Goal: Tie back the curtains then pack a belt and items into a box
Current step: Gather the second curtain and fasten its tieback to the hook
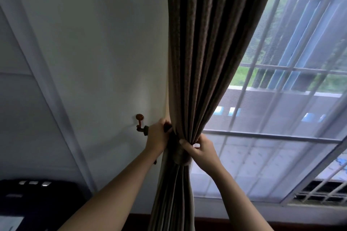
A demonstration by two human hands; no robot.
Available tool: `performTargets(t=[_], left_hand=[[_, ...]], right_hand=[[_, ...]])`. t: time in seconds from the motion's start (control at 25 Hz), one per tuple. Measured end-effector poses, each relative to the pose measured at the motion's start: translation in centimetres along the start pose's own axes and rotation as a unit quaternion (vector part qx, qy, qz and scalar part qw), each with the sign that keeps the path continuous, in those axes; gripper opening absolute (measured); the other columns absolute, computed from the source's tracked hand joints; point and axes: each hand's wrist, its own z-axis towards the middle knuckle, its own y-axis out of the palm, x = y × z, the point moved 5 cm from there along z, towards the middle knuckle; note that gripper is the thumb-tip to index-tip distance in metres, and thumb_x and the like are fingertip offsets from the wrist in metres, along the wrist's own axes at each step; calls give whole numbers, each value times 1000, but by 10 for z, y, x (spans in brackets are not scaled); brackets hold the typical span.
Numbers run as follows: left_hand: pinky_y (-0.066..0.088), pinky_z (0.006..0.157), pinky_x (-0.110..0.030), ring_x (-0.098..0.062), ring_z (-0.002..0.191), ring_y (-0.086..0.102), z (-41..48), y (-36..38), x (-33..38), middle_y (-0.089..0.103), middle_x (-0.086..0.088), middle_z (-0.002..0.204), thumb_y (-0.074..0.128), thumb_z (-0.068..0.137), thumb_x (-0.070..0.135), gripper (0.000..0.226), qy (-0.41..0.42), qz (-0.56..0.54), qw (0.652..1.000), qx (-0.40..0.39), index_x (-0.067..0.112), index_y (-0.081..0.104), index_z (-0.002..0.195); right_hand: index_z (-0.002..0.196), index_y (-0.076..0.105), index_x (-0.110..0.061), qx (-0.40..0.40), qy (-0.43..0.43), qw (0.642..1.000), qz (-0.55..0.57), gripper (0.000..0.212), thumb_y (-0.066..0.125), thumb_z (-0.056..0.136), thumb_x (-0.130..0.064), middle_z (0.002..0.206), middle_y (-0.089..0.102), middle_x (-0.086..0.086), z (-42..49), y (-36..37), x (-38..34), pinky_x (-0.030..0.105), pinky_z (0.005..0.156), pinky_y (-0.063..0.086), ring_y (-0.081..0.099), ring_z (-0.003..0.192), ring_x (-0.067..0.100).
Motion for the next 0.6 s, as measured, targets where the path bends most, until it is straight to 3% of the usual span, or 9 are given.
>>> performTargets(t=[0.12,0.2,0.24,0.32,0.4,0.48,0.6], left_hand=[[45,76,-19,-13,94,61,-14,10,-9,68,-4,105,50,89,8,31,-32,-136,985,-97,11,61,118],[49,80,-25,-15,97,63,-19,12,-12,67,-4,105,55,76,7,55,-40,-183,965,-182,18,52,129],[50,79,-23,-12,97,62,-21,12,-12,65,-1,104,59,72,5,61,-30,-182,957,-222,19,48,131],[48,75,-13,0,98,58,-25,13,-11,61,9,104,66,75,0,64,-3,-172,945,-278,25,44,130],[46,79,-10,6,105,54,-25,14,-10,57,20,110,76,74,11,67,15,-152,944,-293,31,42,129],[45,87,-14,2,111,53,-22,15,-11,58,19,116,82,69,24,70,24,-136,949,-284,29,47,129],[47,94,-25,-6,112,58,-20,19,-12,64,12,116,83,65,30,67,29,-135,956,-260,24,55,126]], right_hand=[[101,59,-41,-53,9,998,33,29,61,85,-16,101,66,-12,-3,2,3,17,76,48,61,97,4],[117,58,-29,-110,19,989,100,44,48,79,-10,108,67,-7,-3,1,7,17,81,49,61,105,7],[119,57,-22,-121,27,984,129,49,43,75,-6,105,67,-5,-2,0,7,16,80,48,62,101,5],[113,58,-13,-113,27,985,127,37,42,82,1,94,65,-1,1,-4,7,11,72,46,63,85,-2],[108,55,-12,-101,20,990,91,29,41,93,7,86,60,1,5,-6,6,9,65,44,58,68,-7],[112,52,-14,-93,23,993,71,31,42,93,9,85,56,-1,10,-7,5,8,59,43,55,57,-8],[115,41,-29,-102,19,993,52,43,46,92,7,103,54,-11,18,-13,3,8,56,43,56,56,-10]])
